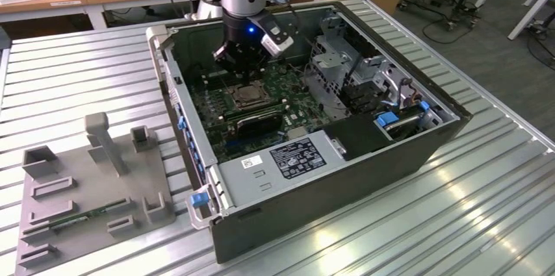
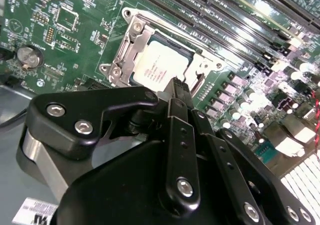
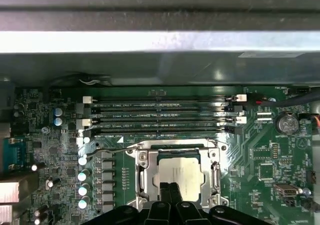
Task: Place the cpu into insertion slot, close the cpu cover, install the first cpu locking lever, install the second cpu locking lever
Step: 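Install the first cpu locking lever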
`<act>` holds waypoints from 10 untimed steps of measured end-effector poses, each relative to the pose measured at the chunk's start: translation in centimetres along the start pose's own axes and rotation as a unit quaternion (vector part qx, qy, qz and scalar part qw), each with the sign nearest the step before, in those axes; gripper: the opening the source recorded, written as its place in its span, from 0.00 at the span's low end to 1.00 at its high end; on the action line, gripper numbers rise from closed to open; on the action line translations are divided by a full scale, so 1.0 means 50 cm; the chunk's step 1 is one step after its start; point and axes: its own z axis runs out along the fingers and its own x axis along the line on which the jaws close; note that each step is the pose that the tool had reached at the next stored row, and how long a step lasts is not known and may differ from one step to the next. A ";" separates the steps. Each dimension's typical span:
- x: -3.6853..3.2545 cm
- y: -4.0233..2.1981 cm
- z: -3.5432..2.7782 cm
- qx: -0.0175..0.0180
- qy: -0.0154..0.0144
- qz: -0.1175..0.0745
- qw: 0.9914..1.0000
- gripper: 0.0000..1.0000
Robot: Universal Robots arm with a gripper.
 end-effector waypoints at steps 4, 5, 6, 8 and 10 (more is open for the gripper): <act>-0.001 0.000 -0.016 0.000 0.000 0.000 1.000 0.11; -0.001 0.000 -0.020 0.000 0.000 0.000 1.000 0.11; -0.001 0.000 -0.023 0.000 0.000 0.000 1.000 0.11; -0.001 0.000 -0.027 0.000 0.000 0.000 1.000 0.11; 0.000 0.000 -0.027 0.000 0.000 0.000 1.000 0.11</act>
